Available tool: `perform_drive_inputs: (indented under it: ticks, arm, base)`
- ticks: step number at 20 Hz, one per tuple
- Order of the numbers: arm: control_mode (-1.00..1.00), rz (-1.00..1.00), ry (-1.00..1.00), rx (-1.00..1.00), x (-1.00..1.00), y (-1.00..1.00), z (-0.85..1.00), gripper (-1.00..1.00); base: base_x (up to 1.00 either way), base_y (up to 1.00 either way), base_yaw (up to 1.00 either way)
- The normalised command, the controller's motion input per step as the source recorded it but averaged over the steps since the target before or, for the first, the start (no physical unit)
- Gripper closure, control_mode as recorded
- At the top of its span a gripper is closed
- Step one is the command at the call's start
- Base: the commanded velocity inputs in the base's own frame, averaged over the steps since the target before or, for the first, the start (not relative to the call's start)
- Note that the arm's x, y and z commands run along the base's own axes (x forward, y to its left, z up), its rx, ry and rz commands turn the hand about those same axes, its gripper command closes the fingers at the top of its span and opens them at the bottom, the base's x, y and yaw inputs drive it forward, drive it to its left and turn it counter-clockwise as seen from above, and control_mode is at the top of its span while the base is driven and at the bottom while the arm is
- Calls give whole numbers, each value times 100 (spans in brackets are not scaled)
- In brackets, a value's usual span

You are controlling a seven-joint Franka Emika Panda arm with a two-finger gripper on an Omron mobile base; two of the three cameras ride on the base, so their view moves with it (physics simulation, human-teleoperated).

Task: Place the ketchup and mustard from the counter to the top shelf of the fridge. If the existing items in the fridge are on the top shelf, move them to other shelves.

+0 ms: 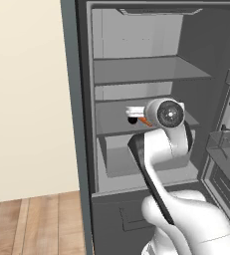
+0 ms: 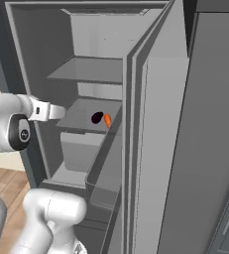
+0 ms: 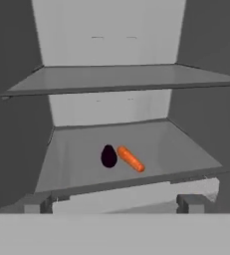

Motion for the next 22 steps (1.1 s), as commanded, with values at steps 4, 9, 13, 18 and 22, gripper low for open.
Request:
perform_drive_inputs:
  ticks: [4,9,13,18,22]
  arm:
    - [-100,-5,24,19,-100,0,31,-100]
    - [-100,-1,28,16,-100,0,13,-100]
    - [-100,0,29,17,-100,0,10,-100]
    - [-100,2,8,5,-83,0,9,-100]
    - [-100,0,-1,0,0,0,0,-100]
  base:
    - [0,0,0]
    - [0,0,0]
    - [0,0,0]
    - [0,0,0]
    - [0,0,0]
